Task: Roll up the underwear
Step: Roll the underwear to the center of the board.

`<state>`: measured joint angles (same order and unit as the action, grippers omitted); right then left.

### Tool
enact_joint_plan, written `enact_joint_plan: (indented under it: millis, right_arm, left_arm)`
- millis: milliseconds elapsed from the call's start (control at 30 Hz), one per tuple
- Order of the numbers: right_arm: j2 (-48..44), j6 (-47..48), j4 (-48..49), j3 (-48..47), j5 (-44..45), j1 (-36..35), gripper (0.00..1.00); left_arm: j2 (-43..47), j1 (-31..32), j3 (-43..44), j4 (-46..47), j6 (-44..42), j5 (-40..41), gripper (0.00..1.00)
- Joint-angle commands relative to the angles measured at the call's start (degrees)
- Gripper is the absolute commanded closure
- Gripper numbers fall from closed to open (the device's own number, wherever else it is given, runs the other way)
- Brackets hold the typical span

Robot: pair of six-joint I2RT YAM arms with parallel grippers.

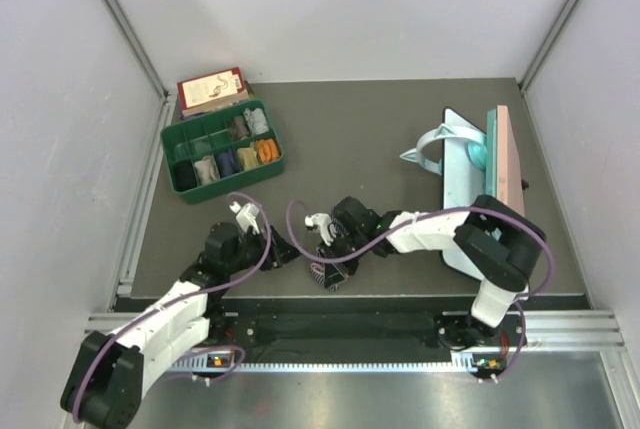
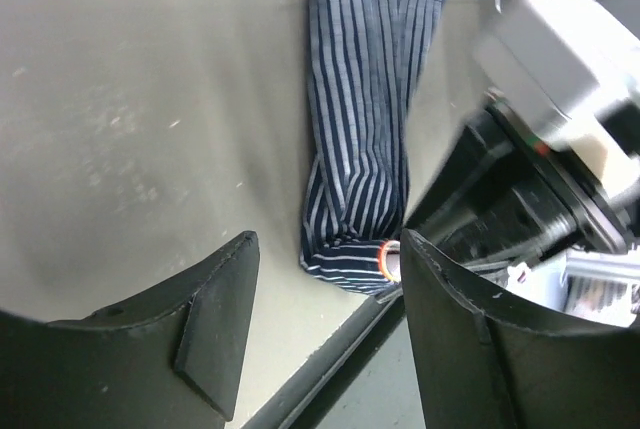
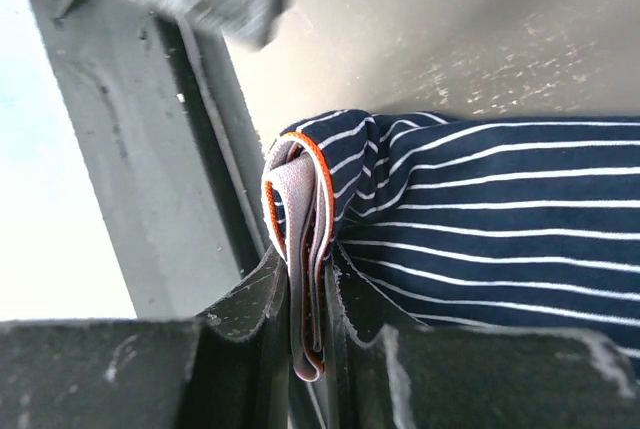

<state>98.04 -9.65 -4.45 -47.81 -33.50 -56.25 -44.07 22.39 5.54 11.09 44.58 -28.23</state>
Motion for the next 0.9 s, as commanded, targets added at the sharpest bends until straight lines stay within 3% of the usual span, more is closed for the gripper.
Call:
enact_joint_plan:
  millis: [0, 167, 433, 867]
  right_arm:
    - [3.20, 0.16, -0.56, -3.25, -8.25, 3.94, 1.00]
    - [6.37, 1.47, -3.72, -5.36, -10.97, 6.41, 1.00]
    - [9.71, 2.18, -4.87, -7.03, -12.03, 8.87, 1.00]
    - [10.77, 2.44, -4.96, -7.21, -13.09, 9.31, 0.99]
  left_arm:
    - [-2.23, 1.25, -1.32, 11.75, -3.71, -3.40, 0.37]
    - [-6.54, 3.62, -2.12, 17.64, -5.72, -3.50, 0.37]
    - [-16.91, 12.84, -0.09, 21.16, -8.28, 1.76, 0.38]
    - [-27.89, 18.29, 4.56, 21.52, -9.86, 12.58, 0.41]
